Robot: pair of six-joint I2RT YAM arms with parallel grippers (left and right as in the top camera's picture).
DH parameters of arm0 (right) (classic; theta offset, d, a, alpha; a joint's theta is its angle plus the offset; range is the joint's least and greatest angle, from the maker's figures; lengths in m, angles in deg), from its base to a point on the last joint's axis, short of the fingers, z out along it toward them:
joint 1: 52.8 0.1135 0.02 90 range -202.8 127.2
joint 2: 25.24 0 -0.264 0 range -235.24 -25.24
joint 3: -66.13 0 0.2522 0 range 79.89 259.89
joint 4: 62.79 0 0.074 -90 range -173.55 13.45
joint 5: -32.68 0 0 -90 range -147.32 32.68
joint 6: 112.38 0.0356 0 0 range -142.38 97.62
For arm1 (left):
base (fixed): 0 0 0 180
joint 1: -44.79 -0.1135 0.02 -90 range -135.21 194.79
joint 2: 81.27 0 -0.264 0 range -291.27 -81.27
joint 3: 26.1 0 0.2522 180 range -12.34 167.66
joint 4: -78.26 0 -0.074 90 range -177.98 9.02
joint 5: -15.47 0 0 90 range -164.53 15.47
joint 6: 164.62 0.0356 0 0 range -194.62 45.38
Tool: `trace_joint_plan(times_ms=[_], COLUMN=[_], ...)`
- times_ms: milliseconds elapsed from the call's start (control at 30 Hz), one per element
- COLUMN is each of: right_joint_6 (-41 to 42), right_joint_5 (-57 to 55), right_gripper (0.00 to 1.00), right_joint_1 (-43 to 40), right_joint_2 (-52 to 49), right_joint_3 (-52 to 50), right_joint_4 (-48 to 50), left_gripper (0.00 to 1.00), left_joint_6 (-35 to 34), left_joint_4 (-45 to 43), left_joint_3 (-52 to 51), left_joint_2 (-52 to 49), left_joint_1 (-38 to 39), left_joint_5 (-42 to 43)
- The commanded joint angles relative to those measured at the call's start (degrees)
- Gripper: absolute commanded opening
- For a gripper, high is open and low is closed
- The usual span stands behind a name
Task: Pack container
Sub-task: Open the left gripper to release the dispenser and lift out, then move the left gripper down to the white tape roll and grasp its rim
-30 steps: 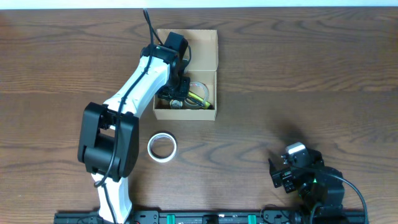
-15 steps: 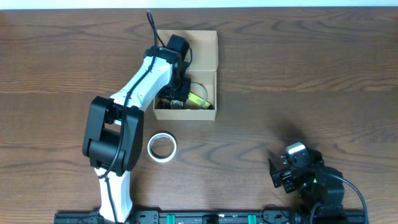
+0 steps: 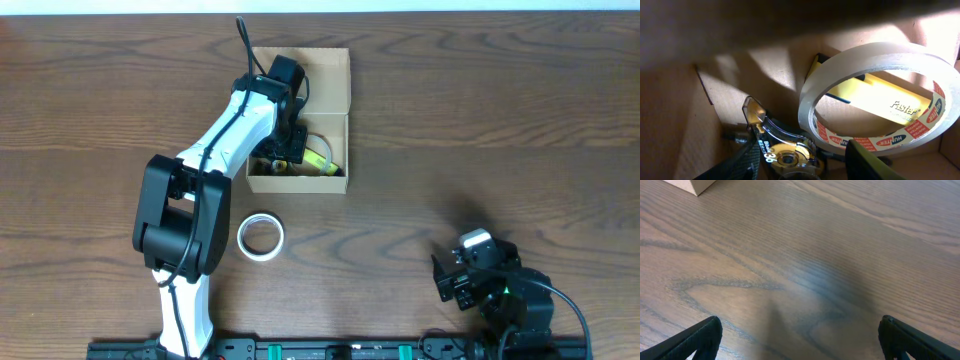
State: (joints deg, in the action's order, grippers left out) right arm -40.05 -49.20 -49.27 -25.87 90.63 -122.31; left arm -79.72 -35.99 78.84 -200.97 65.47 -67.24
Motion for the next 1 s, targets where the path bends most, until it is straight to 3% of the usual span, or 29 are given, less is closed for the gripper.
trace_joint_plan(times_ms=[0,333,467,567,767,967], right_joint_6=[-0.8,-0.8,-0.8,-0.8,-0.8,-0.8], right_joint_5=[0.3,0.3,0.3,0.3,0.3,0.3], right_gripper=[0.99,0.99,0.99,0.99,0.99,0.99], right_joint_1=[-0.5,-0.5,-0.5,-0.5,-0.5,-0.5], right_joint_2=[0.3,0.3,0.3,0.3,0.3,0.3], right_joint_3=[-0.5,-0.5,-0.5,-0.5,-0.5,-0.5], right_joint_4=[-0.1,-0.1,-0.1,-0.1,-0.1,-0.1], left_gripper=[0.56,0.6,0.62,0.72,0.72,0.78], left_joint_6=[0.4,-0.1,-3.5,-6.5,-10.9,-18.3], left_joint_4=[-0.5,-3.4,-2.5,1.2,10.2,5.4], left_joint_3=[-0.4,-0.2,-0.3,-0.3,-0.5,-14.9], left_joint_2=[1.6,11.3,17.6,22.9,30.6,42.8], left_joint_1=[-0.3,-0.3,-0.3,-0.1,0.5,1.5], left_joint_5=[-0.4,-0.4,-0.4,-0.4,-4.1,-6.8])
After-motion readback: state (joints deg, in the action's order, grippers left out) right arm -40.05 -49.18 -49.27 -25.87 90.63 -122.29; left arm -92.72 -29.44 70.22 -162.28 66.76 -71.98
